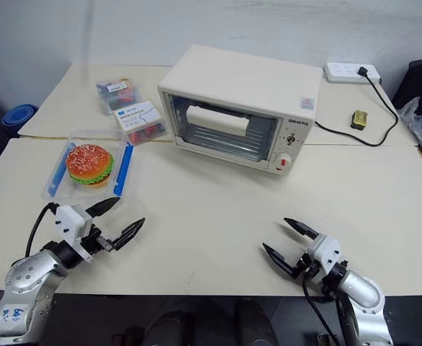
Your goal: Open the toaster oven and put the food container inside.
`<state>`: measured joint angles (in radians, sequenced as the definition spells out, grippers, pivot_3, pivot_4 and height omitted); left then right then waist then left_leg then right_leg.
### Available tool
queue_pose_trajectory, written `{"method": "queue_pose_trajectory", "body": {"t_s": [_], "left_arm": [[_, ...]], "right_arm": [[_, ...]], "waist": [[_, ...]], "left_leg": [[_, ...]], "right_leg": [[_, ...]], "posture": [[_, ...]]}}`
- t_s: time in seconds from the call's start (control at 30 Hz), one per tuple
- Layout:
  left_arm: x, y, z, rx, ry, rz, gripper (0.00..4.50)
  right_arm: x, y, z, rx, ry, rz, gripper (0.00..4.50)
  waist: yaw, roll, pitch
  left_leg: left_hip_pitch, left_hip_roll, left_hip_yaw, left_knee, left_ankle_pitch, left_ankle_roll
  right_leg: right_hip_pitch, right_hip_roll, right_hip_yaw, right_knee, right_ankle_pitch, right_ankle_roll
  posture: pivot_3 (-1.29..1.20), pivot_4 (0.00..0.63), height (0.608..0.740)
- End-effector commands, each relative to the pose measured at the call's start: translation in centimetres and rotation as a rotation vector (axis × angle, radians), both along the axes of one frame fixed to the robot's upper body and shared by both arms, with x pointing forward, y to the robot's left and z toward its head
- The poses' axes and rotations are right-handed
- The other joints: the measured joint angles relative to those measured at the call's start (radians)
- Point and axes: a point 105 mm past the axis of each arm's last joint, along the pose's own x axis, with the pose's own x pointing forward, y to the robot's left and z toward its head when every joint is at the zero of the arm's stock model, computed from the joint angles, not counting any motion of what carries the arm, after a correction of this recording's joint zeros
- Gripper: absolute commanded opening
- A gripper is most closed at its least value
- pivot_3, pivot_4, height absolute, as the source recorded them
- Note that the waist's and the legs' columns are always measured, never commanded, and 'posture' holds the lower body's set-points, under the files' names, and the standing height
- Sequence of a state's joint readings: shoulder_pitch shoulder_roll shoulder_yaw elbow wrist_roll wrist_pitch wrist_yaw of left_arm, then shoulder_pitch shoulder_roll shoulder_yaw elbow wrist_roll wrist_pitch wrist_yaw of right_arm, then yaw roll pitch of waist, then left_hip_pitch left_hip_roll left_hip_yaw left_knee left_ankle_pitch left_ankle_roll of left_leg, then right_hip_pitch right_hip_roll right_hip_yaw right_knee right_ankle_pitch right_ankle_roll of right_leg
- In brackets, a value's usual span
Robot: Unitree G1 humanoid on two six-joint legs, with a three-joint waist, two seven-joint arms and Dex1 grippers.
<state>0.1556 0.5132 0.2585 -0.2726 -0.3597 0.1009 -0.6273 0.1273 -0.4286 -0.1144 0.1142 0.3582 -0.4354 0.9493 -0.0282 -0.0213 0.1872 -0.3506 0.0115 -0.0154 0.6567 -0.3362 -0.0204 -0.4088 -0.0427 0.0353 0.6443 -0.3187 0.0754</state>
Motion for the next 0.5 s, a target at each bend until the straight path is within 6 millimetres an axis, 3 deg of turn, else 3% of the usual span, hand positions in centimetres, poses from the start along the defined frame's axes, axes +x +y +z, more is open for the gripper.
{"method": "queue_pose_trajectory", "body": {"t_s": [0.03, 0.1, 0.23, 0.37, 0.5], "left_arm": [[-0.7, -0.9, 1.8, -0.017, -0.043, -0.062, 4.5], [-1.6, -1.1, 2.8, -0.095, 0.027, -0.147, 4.5], [-2.2, -0.2, 7.1, -0.172, -0.024, -0.251, 4.5], [-1.7, 0.4, 9.3, -0.158, -0.057, -0.277, 4.5], [-1.5, 0.1, 10.2, -0.164, -0.055, -0.309, 4.5]], "right_arm": [[0.2, 0.6, 1.0, 0.057, -0.003, 0.04, 4.43], [0.8, 1.3, 3.4, 0.114, -0.028, 0.081, 4.43], [2.4, 3.0, 7.5, 0.13, -0.028, 0.17, 4.43], [5.5, 4.7, 11.2, 0.159, -0.045, 0.123, 4.43], [7.3, 6.9, 13.6, 0.176, -0.057, 0.13, 4.43]], "waist": [[0.0, -0.001, 0.0], [-0.002, 0.0, 0.0], [-0.006, 0.002, 0.001], [0.0, 0.002, 0.001], [0.0, 0.002, 0.001]], "left_leg": [[0.0, 0.0, 0.0, 0.0, 0.0, 0.0], [0.0, 0.0, 0.0, 0.0, 0.0, 0.0], [-0.001, 0.001, -0.001, 0.0, 0.0, -0.001], [-0.001, 0.0, -0.002, 0.001, 0.001, -0.002], [-0.004, 0.0, -0.002, 0.0, 0.0, -0.002]], "right_leg": [[0.0, 0.0, 0.0, 0.0, 0.0, 0.0], [0.0, 0.0, 0.0, 0.0, 0.0, 0.0], [-0.002, 0.0, 0.0, 0.003, 0.0, -0.001], [-0.002, 0.0, -0.002, 0.002, -0.001, -0.002], [-0.004, 0.0, -0.002, 0.001, -0.001, -0.001]], "posture": [[0.0, 0.15, 0.74], [0.0, 0.15, 0.74], [0.0, 0.15, 0.74], [0.0, 0.15, 0.74], [0.0, 0.15, 0.74]]}}
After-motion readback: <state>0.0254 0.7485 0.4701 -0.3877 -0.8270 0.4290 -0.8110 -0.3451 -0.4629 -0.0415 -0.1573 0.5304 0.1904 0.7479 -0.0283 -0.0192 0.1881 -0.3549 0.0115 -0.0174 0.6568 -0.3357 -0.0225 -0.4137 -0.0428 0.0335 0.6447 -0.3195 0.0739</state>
